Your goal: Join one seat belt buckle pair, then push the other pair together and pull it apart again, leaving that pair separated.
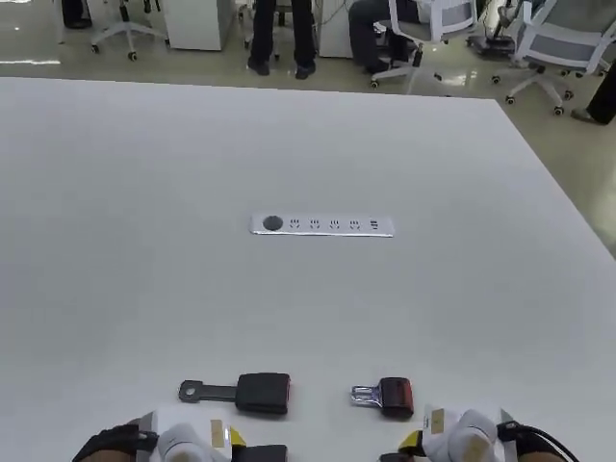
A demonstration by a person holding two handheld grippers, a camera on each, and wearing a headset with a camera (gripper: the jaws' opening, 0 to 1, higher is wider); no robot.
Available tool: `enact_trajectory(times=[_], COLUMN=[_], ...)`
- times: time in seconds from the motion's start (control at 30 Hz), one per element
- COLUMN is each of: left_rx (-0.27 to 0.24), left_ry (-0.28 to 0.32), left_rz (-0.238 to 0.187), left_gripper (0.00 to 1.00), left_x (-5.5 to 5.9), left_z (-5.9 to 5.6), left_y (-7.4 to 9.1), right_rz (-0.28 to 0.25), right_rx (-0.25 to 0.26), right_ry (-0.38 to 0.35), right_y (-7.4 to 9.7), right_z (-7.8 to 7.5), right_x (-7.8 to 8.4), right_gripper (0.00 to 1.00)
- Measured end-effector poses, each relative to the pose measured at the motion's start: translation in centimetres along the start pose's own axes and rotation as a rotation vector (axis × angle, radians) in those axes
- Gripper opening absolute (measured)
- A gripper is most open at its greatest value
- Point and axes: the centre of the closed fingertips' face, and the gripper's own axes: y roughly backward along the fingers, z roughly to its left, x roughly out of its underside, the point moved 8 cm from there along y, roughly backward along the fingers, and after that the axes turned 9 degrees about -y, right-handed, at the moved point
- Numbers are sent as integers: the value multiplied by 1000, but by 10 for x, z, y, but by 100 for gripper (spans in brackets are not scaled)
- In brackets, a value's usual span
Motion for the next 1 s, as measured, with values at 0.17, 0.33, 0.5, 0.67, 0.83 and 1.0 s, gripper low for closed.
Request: enact_trajectory(times=[0.17, 0.33, 0.5, 0.67, 0.83, 1.0], left_rx=[19, 22, 22, 24, 29, 36], left_ry=[-20, -19, -14, -15, -11, -23], left_rz=[11, 20, 23, 30, 41, 52], left_gripper=[34, 34, 34, 34, 34, 34], left_x=[-1, -1, -4, -4, 0, -1], left_z=[1, 1, 0, 1, 4, 4], left_y=[0, -1, 1, 0, -3, -2], right_rz=[0, -11, -23, -31, -36, -44], right_rx=[4, 6, 2, -6, -13, -16], right_ry=[-9, -7, 4, 7, 17, 23], right_y=[-3, -10, -15, -21, -25, -30], right_z=[0, 6, 9, 15, 20, 23], right_x=[-2, -8, -15, -27, -35, -44], right_gripper=[35, 35, 35, 35, 35, 35])
